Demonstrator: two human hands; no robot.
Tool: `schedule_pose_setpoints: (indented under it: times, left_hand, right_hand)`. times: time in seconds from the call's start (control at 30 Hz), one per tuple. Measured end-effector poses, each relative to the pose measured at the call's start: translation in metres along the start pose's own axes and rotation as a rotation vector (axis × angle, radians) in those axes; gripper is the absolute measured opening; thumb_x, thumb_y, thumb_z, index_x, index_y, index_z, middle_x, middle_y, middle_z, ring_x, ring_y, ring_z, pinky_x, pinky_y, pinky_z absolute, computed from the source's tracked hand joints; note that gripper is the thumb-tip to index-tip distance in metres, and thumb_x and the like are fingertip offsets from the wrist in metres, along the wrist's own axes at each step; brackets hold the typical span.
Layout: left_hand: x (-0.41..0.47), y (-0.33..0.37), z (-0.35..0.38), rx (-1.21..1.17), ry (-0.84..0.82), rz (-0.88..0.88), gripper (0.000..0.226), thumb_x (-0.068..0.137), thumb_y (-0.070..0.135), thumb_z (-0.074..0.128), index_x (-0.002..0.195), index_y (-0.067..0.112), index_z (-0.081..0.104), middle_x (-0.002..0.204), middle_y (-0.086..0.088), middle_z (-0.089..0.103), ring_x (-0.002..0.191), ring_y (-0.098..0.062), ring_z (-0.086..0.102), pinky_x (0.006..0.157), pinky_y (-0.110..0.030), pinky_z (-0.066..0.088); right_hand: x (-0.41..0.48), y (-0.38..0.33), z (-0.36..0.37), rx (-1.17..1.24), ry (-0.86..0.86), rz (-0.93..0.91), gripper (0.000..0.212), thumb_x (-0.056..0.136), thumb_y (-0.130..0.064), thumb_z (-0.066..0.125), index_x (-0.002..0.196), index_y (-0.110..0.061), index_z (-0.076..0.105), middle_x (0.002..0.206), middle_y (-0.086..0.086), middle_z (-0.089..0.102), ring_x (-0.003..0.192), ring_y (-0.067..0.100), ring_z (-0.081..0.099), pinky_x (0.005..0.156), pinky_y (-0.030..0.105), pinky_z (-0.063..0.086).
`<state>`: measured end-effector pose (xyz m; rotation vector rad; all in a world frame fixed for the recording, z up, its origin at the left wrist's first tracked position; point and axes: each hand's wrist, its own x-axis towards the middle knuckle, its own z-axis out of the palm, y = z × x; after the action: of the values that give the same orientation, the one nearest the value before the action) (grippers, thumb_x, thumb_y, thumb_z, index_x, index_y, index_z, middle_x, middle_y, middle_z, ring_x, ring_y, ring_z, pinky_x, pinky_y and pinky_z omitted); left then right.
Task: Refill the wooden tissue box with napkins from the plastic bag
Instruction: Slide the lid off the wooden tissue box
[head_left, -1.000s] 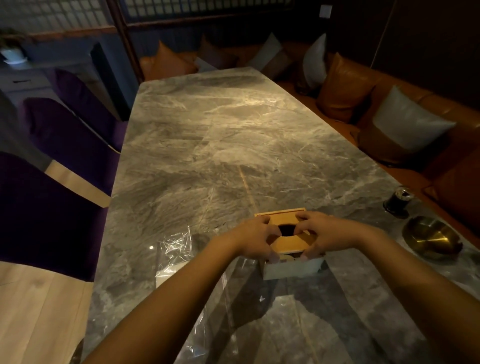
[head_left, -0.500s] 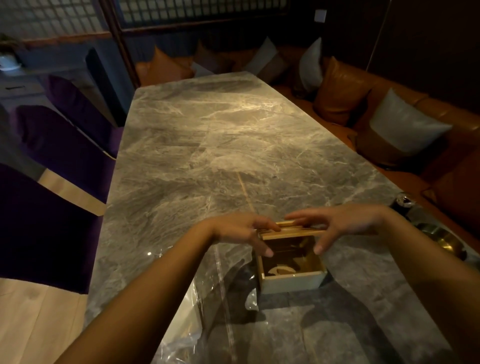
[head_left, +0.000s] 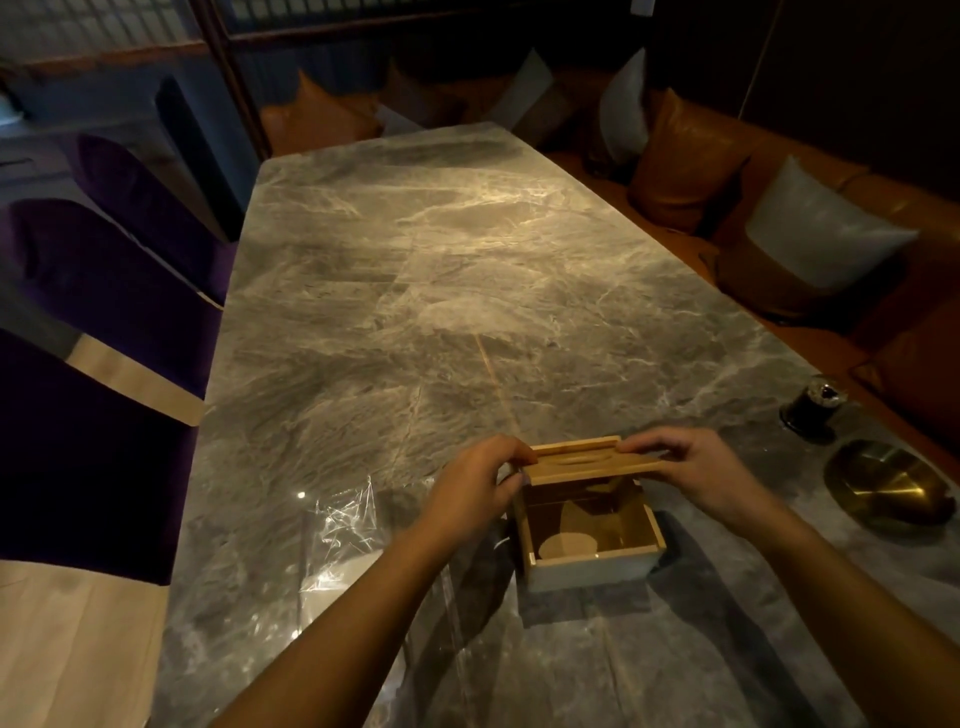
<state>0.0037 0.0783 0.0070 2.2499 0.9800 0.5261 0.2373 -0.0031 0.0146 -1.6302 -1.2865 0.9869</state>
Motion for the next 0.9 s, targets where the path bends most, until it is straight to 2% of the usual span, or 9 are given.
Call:
schedule_pose_setpoints:
  times: [0.17, 0.3, 0.4, 0.53, 0.63, 0.73, 0.83, 0.9]
  left_hand:
    - [0.005, -0.001, -0.002, 0.02, 0.02, -0.002, 0.017, 0.088, 0.017, 0.058, 0.104, 0.017, 0.065, 0.104, -0.001, 0.068, 0.098, -0.014, 0.059, 0.084, -0.032, 0.049]
    - [0.009, 0.0, -0.001, -0.091, 0.047, -0.068, 0.021, 0.088, 0.012, 0.056, 0.105, 0.019, 0.067, 0.105, -0.001, 0.071, 0.095, -0.012, 0.063, 0.083, -0.032, 0.05]
    - [0.013, 0.002, -0.001, -0.178, 0.045, -0.131, 0.02, 0.088, 0.012, 0.056, 0.104, 0.019, 0.067, 0.104, 0.0, 0.071, 0.094, -0.011, 0.064, 0.082, -0.03, 0.05]
    - [0.022, 0.004, -0.003, -0.337, 0.028, -0.259, 0.016, 0.086, 0.008, 0.06, 0.097, 0.013, 0.069, 0.101, -0.006, 0.073, 0.09, -0.015, 0.067, 0.083, -0.034, 0.052]
    - [0.028, 0.006, -0.006, -0.367, 0.019, -0.342, 0.012, 0.084, 0.008, 0.064, 0.094, 0.008, 0.07, 0.09, -0.004, 0.071, 0.068, -0.006, 0.059, 0.068, -0.026, 0.046]
    - [0.033, 0.006, -0.007, -0.418, 0.01, -0.409, 0.006, 0.083, 0.007, 0.064, 0.084, 0.01, 0.069, 0.079, -0.002, 0.067, 0.063, -0.006, 0.057, 0.063, -0.024, 0.044]
    - [0.034, 0.008, -0.009, -0.504, 0.003, -0.467, 0.018, 0.085, 0.004, 0.062, 0.073, 0.017, 0.064, 0.069, 0.002, 0.063, 0.058, -0.006, 0.057, 0.056, -0.017, 0.045]
    - [0.033, 0.01, -0.01, -0.541, -0.001, -0.471, 0.02, 0.085, 0.003, 0.061, 0.071, 0.018, 0.062, 0.069, 0.002, 0.062, 0.059, -0.006, 0.057, 0.056, -0.017, 0.045]
  right_hand:
    - [0.005, 0.002, 0.002, -0.006, 0.023, -0.022, 0.021, 0.082, 0.0, 0.06, 0.084, -0.02, 0.068, 0.086, 0.002, 0.068, 0.079, 0.006, 0.065, 0.07, 0.018, 0.051]
    - [0.01, -0.007, 0.007, 0.065, 0.041, -0.057, 0.022, 0.083, 0.004, 0.057, 0.082, -0.017, 0.065, 0.081, 0.0, 0.066, 0.068, -0.007, 0.062, 0.062, 0.006, 0.046]
    - [0.016, -0.008, 0.012, 0.067, 0.059, -0.076, 0.024, 0.084, 0.004, 0.056, 0.078, -0.019, 0.061, 0.076, -0.002, 0.062, 0.062, -0.012, 0.059, 0.057, 0.003, 0.043]
    - [0.025, -0.004, 0.017, 0.019, 0.093, -0.042, 0.021, 0.087, -0.004, 0.055, 0.073, -0.019, 0.056, 0.071, 0.0, 0.057, 0.061, 0.0, 0.056, 0.055, 0.01, 0.044]
    - [0.029, -0.006, 0.02, -0.005, 0.114, -0.013, 0.02, 0.089, -0.01, 0.054, 0.07, -0.017, 0.053, 0.068, 0.001, 0.054, 0.063, 0.011, 0.051, 0.057, 0.022, 0.043]
    - [0.032, -0.007, 0.023, -0.014, 0.13, 0.024, 0.021, 0.09, -0.013, 0.053, 0.07, -0.017, 0.052, 0.067, 0.001, 0.053, 0.062, 0.012, 0.05, 0.056, 0.025, 0.04]
    - [0.035, -0.007, 0.025, -0.04, 0.155, 0.047, 0.02, 0.09, -0.015, 0.053, 0.071, -0.018, 0.054, 0.067, 0.002, 0.054, 0.062, 0.014, 0.05, 0.055, 0.026, 0.039]
    - [0.034, -0.008, 0.027, -0.016, 0.164, 0.057, 0.019, 0.09, -0.015, 0.053, 0.072, -0.018, 0.055, 0.067, 0.001, 0.055, 0.061, 0.012, 0.05, 0.055, 0.024, 0.038]
